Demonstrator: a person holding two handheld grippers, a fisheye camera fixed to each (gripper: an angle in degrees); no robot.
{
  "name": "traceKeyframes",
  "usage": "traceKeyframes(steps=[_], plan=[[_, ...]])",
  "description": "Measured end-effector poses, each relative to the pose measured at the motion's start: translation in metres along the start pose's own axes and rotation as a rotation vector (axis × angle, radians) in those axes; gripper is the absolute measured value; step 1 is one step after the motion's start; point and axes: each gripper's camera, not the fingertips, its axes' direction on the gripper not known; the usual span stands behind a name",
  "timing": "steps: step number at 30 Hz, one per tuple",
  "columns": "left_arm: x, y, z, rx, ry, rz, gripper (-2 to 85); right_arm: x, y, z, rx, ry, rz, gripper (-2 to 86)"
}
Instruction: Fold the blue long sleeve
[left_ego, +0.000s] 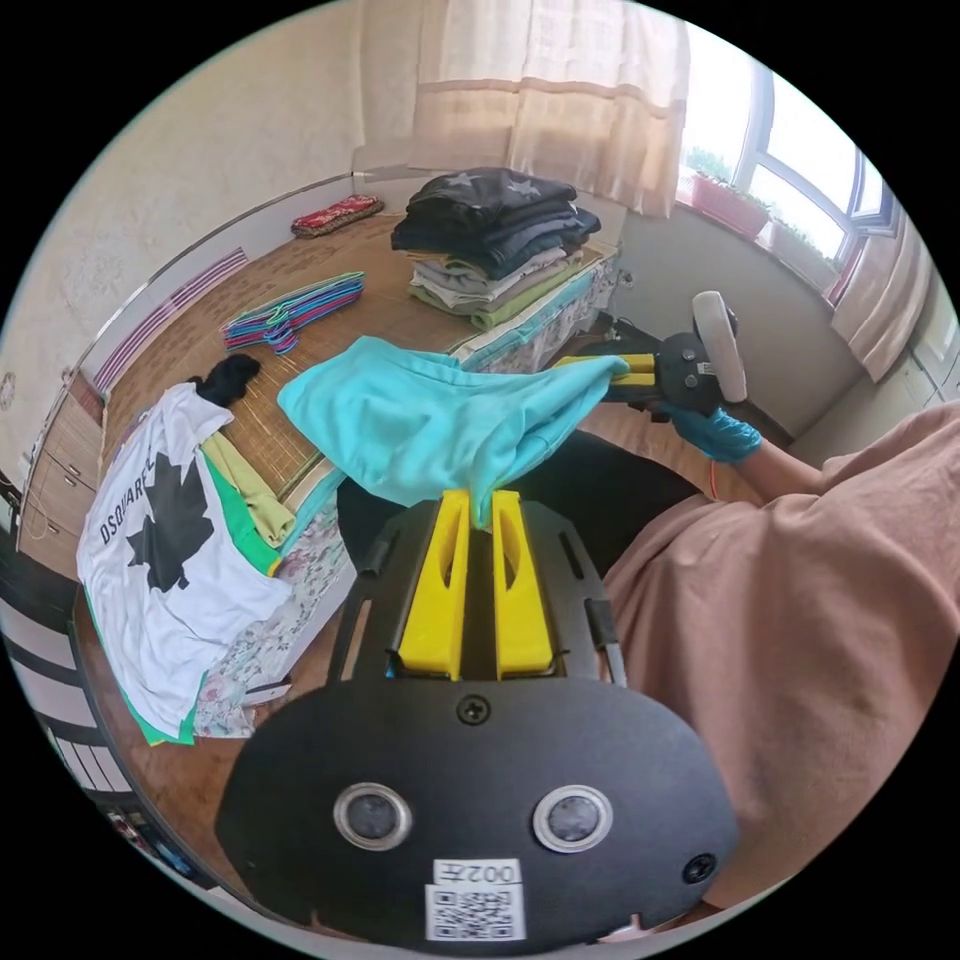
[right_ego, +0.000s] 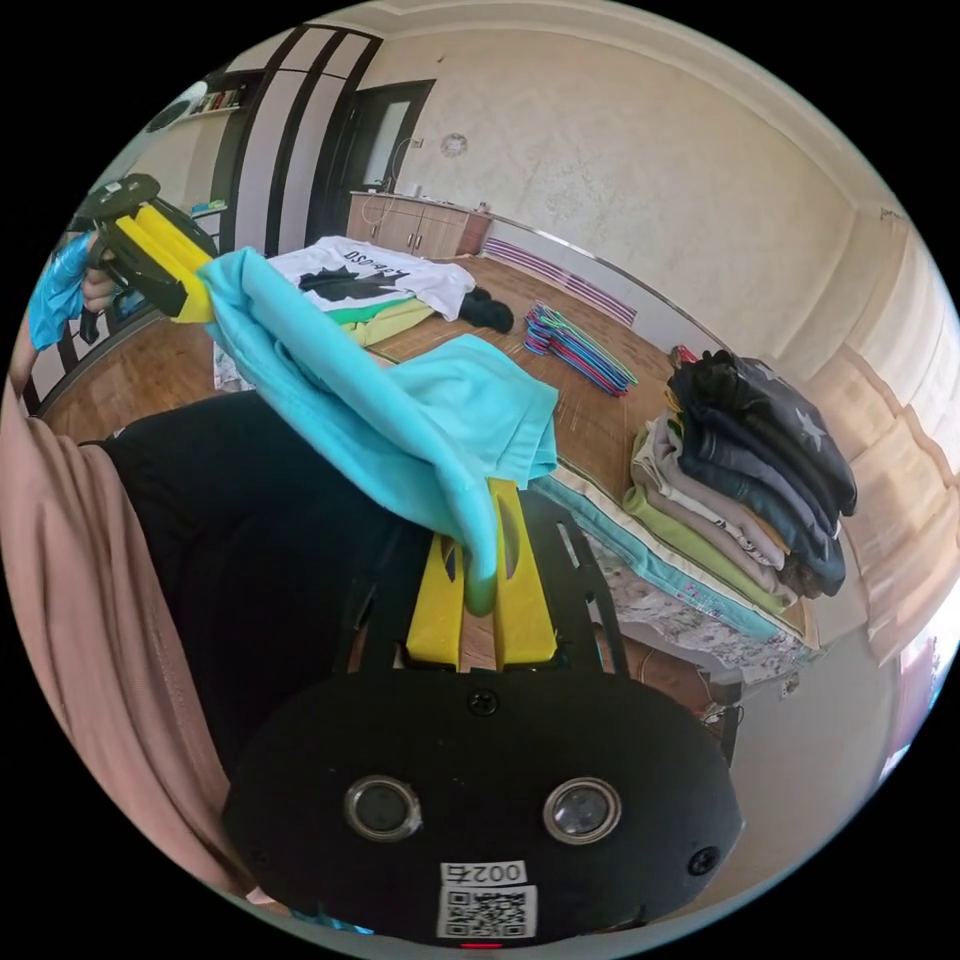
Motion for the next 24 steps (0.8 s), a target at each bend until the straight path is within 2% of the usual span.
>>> traceKeyframes(steps=[12, 19, 24], plan=[[-0.055, -0.060, -0.001, 0.102, -0.083, 0.003, 3.7, 0.047, -0.060, 0.048, 0.074, -0.067, -0.018, 3.4], [-0.120, -0.124, 0.016, 0.141, -0.174, -0.027, 3.7, 0.088, -0.136, 0.115, 0.052, -0.092, -0.058, 2.9], [-0.179, -0.178, 0.055, 0.104, -0.202, -0.062, 3.4, 0.116, -0.182, 0.182, -0.031, -0.135, -0.071, 3.1]])
